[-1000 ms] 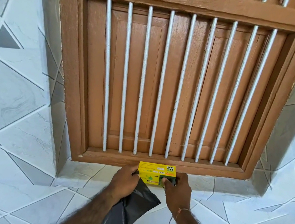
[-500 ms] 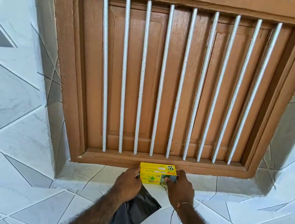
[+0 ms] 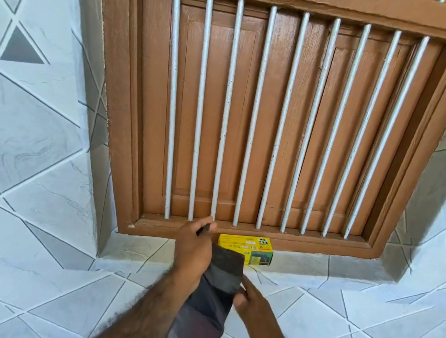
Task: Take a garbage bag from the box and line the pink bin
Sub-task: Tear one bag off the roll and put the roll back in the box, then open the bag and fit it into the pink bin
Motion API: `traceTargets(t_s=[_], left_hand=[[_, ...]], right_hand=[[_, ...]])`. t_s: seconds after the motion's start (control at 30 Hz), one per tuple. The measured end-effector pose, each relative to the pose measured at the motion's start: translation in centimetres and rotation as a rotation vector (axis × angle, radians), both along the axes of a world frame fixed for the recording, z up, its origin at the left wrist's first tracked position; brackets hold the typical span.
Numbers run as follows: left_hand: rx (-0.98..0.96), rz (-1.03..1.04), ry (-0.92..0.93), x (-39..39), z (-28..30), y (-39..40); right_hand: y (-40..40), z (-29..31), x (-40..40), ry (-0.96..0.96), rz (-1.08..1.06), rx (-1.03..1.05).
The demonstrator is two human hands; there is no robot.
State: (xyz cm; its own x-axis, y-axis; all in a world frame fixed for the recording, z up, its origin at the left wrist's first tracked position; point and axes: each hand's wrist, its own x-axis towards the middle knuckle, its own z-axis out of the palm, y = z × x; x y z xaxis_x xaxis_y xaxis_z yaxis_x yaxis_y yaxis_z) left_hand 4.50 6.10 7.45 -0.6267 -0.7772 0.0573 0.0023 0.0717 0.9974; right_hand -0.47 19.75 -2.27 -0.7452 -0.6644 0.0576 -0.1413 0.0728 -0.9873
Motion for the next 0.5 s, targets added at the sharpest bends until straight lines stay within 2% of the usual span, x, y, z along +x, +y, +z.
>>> traceTargets(t_s=[0.07, 0.1, 0.27, 0.37, 0.43, 0.5], left_hand=[[0.064, -0.010, 0.057, 0.8, 1.7, 0.9], [0.086, -0.018, 0.071, 1.4, 2.5, 1.4], [0.201, -0.092, 0.151, 3.7, 5.8, 4.3], [0.239, -0.153, 0.185, 5.1, 7.2, 5.8], [0.215, -0.187, 0.244, 6.2, 8.3, 6.2], [0.130, -0.141, 0.327, 7.4, 9.3, 5.9]], right_hand=[[0.1, -0.3, 1.5, 0.001, 0.102, 0.026], [0.2, -0.6, 2.1, 0.032, 0.083, 0.065], [0.0, -0.6, 4.1, 0.111, -0.102, 0.200], [0.4, -0.5, 5.5, 0.139, -0.230, 0.163], [1.0, -0.4, 6.5, 0.114, -0.304, 0.143], [2.0, -0.2, 7.4, 0.144, -0.265, 0.159]])
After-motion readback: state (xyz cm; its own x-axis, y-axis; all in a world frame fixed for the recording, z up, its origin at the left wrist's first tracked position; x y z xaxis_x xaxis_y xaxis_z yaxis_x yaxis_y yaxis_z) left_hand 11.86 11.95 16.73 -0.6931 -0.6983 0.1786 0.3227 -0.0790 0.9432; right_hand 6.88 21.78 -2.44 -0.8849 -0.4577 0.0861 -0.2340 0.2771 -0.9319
